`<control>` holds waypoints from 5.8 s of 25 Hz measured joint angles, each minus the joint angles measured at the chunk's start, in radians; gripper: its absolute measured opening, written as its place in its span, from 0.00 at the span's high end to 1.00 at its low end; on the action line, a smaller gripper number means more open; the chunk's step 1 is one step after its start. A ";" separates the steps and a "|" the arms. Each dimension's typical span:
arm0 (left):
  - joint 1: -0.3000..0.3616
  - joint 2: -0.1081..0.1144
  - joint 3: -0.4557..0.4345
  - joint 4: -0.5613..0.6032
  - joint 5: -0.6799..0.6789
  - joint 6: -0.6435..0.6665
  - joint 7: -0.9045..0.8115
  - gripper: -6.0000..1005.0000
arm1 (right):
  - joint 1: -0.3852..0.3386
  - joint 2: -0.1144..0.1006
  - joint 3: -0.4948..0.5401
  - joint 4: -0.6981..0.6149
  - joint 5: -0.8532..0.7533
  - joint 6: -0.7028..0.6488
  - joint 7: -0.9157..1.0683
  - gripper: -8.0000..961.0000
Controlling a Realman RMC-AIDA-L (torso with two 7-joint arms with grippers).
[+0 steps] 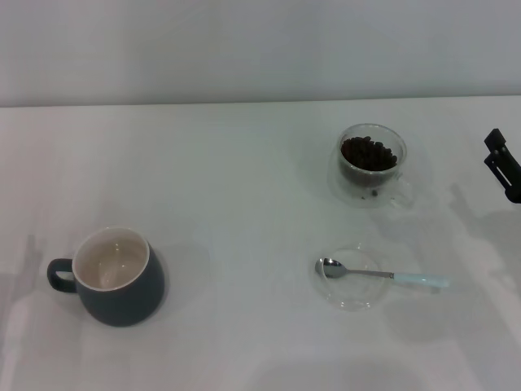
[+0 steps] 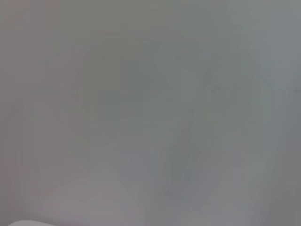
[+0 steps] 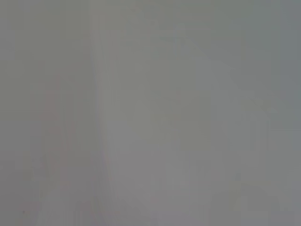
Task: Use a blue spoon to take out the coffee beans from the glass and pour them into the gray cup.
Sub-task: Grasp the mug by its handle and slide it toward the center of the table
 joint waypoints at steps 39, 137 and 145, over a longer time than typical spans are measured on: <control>0.000 0.002 0.000 0.000 0.000 0.002 0.000 0.21 | 0.004 0.002 0.000 0.000 0.000 0.001 0.000 0.10; 0.149 0.009 0.094 -0.149 0.194 0.155 -0.002 0.22 | 0.017 0.001 0.001 -0.032 -0.013 0.001 0.000 0.11; 0.113 0.009 0.094 -0.186 0.316 0.142 0.029 0.22 | 0.018 0.002 0.001 -0.027 -0.027 0.007 0.000 0.11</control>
